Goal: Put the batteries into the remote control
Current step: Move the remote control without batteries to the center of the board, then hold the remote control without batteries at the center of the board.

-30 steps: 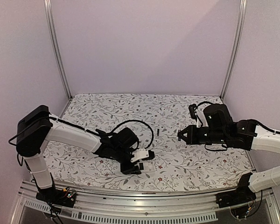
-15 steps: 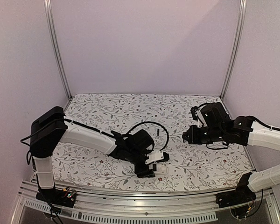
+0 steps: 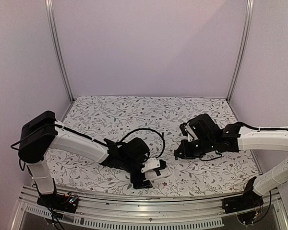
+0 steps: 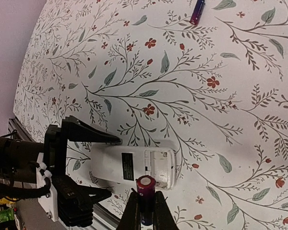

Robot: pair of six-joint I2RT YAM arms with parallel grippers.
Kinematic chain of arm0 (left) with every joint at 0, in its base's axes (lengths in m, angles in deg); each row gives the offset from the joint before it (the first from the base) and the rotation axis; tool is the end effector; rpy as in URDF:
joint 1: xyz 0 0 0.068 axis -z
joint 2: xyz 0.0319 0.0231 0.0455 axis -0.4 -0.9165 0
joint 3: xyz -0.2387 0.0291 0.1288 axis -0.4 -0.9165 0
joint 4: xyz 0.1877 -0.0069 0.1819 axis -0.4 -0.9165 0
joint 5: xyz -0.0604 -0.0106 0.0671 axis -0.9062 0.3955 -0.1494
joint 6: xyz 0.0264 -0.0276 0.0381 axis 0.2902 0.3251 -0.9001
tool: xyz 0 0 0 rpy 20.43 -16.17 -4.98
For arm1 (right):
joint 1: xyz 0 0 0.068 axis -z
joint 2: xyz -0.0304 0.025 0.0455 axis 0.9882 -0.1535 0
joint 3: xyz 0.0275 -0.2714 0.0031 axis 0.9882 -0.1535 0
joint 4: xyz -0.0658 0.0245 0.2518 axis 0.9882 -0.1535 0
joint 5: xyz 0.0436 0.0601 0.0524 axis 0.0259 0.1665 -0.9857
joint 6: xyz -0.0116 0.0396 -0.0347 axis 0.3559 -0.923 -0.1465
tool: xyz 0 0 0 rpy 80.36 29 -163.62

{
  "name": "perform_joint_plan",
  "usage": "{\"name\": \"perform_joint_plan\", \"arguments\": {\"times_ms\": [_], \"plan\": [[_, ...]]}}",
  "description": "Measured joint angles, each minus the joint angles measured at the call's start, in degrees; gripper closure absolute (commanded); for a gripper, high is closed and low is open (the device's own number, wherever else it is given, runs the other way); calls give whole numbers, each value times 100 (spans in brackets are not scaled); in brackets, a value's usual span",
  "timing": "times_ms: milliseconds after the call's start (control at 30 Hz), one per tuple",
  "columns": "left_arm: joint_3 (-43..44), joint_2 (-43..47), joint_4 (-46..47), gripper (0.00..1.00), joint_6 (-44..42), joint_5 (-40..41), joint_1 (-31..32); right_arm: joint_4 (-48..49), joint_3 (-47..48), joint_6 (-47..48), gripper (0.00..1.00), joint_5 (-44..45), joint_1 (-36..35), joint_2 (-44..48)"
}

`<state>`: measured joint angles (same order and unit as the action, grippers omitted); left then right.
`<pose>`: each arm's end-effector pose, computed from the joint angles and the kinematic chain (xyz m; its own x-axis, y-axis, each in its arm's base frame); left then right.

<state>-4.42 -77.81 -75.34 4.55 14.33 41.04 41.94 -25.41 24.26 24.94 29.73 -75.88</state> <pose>0.1475 -0.3255 0.1239 -0.1126 0.8361 -0.5369 0.9919 0.1264 -0.0111 0.1684 0.2158 0.2237 -0.8923 -0.0659 -0.4465 -0.2978 0.8294 0.4727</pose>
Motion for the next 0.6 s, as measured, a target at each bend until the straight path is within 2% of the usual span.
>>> {"name": "perform_joint_plan", "arguments": {"times_ms": [167,400,600], "plan": [[-245,149,219,4,249,127,9,431,0,48,100,-61,-144,-328],[-866,522,688,4,697,352,42,732,105,623,100,-302,-142,-1145],[-1150,614,1126,4,866,444,79,942,188,979,100,-411,-216,-1475]]}}
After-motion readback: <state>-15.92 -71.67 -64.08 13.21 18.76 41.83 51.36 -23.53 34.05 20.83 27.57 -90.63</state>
